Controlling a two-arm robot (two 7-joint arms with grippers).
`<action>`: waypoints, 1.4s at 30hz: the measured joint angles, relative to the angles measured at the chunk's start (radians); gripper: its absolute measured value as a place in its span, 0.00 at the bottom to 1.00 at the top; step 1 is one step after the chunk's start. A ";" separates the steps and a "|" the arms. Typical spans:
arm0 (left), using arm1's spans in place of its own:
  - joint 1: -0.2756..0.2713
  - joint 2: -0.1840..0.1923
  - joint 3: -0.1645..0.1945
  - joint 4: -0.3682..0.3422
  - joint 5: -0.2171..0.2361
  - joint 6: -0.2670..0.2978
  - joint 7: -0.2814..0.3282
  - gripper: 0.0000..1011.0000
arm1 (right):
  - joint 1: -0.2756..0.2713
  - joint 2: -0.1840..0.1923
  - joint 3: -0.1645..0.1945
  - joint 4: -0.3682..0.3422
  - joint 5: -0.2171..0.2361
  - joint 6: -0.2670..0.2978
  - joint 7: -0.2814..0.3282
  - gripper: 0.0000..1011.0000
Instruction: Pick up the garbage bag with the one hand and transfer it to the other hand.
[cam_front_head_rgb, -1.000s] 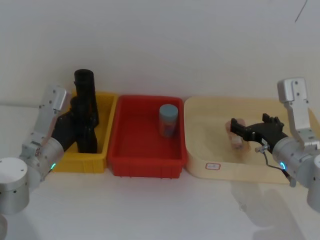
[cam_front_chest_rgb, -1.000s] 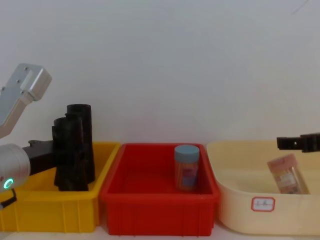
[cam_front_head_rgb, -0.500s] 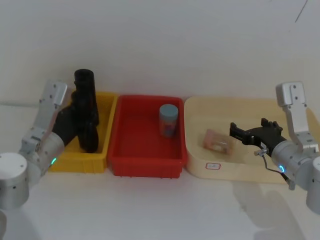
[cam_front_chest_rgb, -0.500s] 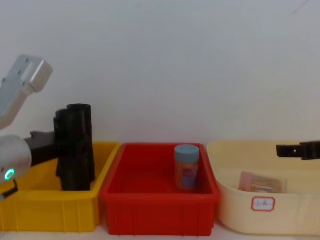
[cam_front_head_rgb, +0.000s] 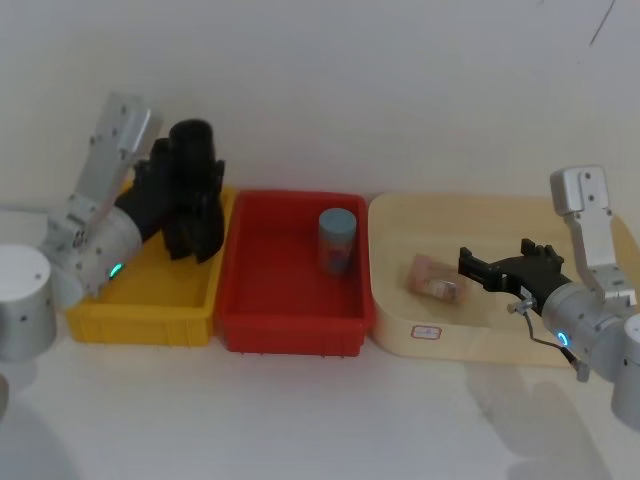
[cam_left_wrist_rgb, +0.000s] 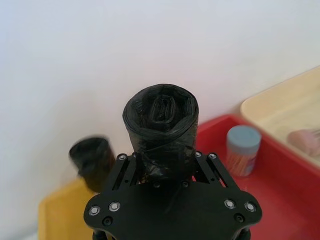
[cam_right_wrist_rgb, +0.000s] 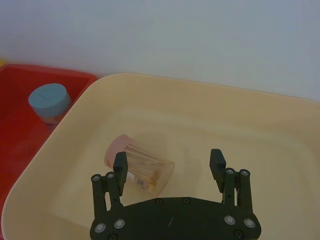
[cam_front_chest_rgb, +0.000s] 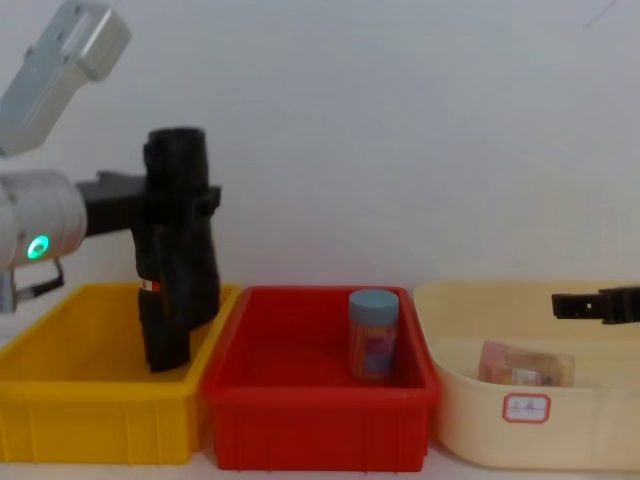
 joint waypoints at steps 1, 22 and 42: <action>-0.014 0.001 0.006 -0.001 -0.002 0.002 -0.015 0.37 | 0.000 0.000 0.000 0.000 0.000 0.000 0.000 0.99; -0.245 -0.074 0.113 0.194 -0.054 -0.016 -0.233 0.37 | -0.056 0.059 -0.038 -0.100 -0.010 -0.057 0.109 0.99; -0.390 -0.183 0.154 0.428 -0.154 -0.063 -0.408 0.37 | -0.088 0.081 -0.083 -0.204 -0.018 -0.098 0.155 0.99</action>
